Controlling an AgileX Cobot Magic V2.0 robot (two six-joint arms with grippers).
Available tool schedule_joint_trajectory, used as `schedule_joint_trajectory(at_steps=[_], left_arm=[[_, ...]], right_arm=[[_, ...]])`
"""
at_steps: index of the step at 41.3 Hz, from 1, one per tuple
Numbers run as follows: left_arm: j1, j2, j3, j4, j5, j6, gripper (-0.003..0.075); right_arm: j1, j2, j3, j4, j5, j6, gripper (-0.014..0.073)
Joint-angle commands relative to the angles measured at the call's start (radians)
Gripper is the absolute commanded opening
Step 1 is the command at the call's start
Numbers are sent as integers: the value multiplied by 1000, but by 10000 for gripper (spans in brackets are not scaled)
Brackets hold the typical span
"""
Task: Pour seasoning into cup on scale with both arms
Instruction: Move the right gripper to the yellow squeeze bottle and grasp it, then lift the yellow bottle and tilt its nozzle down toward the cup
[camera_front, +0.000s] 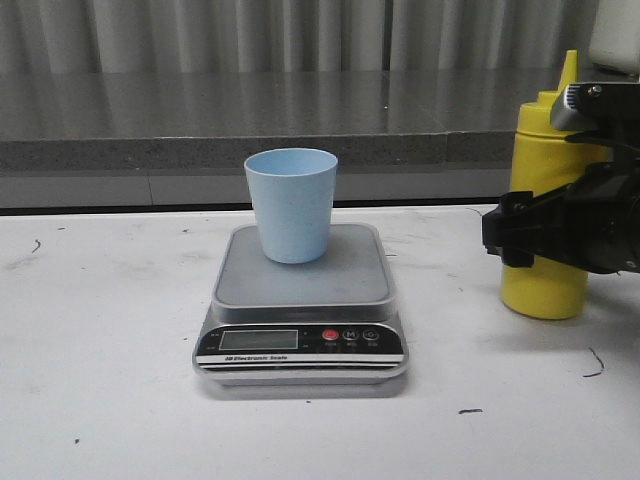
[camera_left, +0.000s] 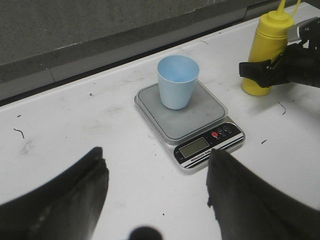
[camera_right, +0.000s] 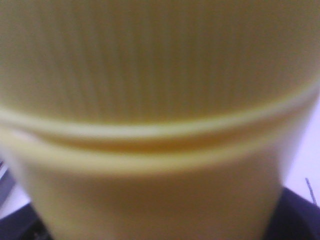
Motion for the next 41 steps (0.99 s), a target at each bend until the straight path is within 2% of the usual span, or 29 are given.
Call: schedule_joint_trajectory(at_steps=[1,4,6,19,26,31,41], left_arm=[[3,5,-25,-10,-78,-14,428],[3,5,-25,-10,-78,-14,428],[3,5,-25,-10,-78,-14,428],[3,5,-25,-10,-78,-14,428],[3,5,-25,-10,-78,-14,428],[3,5,-25,-10,-78,-14,428],[3,5,-25,-10,-78,-14,428]], right_arm=[[-2,-33,-21,-14,-80,2,475],[-2,-36,-21,-14,-78,2,367],[-2,-45,-21,-14,-68,2,327],[-2,-244,-27,-19,155,-78,318],[-2,-389,-116,-24,435,-189,314],[-2,-454,-251,-48,714,-269,314],[1,-438,-558,-172,1249,-303,314]])
